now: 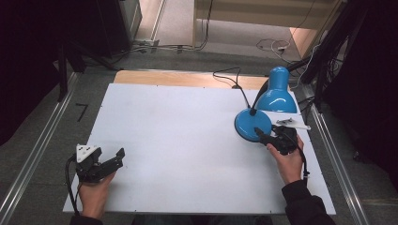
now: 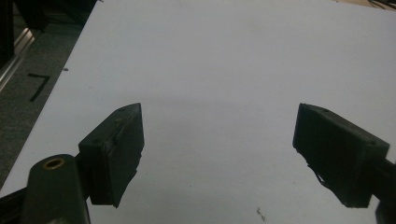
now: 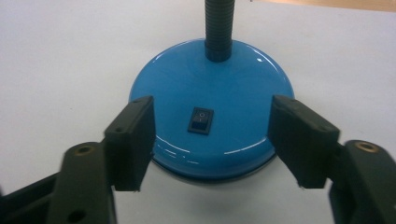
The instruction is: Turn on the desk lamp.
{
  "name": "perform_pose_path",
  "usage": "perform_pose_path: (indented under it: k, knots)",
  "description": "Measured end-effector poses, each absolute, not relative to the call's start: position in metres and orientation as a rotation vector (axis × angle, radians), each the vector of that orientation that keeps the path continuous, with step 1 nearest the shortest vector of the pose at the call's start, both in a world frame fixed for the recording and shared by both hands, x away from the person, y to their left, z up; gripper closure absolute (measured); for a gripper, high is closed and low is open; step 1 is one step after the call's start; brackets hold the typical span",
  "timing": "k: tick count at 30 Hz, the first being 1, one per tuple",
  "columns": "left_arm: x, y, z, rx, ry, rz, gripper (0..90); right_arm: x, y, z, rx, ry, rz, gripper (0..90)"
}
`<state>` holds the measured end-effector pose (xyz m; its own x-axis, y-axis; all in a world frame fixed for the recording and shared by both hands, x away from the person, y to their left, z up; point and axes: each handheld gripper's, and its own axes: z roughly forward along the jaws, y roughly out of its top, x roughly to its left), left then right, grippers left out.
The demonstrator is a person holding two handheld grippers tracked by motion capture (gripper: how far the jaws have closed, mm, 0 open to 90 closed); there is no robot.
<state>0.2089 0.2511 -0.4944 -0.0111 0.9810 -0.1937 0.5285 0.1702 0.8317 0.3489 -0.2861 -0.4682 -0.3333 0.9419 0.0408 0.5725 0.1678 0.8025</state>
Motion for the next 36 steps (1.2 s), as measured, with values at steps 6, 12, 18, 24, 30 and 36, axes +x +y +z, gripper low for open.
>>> perform_pose_path:
  k: [6, 12, 18, 24, 30, 36]
  knots:
    - [0.209, 0.251, -0.494, 1.466, 1.649, 0.716, 17.1, 0.357, -0.285, -0.473, 1.431, 1.968, 1.029, 45.0]
    - [0.209, 0.252, -0.495, 1.47, 1.652, 0.714, 17.1, 0.364, -0.281, -0.476, 1.442, 1.963, 1.052, 66.0]
    - [0.21, 0.252, -0.495, 1.471, 1.653, 0.711, 17.1, 0.369, -0.281, -0.479, 1.454, 1.982, 1.071, 85.6]
    - [0.21, 0.252, -0.495, 1.472, 1.652, 0.707, 17.2, 0.373, -0.279, -0.482, 1.46, 1.981, 1.066, 87.8]
    - [0.21, 0.251, -0.495, 1.471, 1.651, 0.709, 17.2, 0.374, -0.279, -0.483, 1.463, 1.978, 1.064, 87.8]
    - [0.21, 0.251, -0.496, 1.476, 1.65, 0.709, 17.2, 0.374, -0.279, -0.484, 1.462, 1.983, 1.06, 87.8]
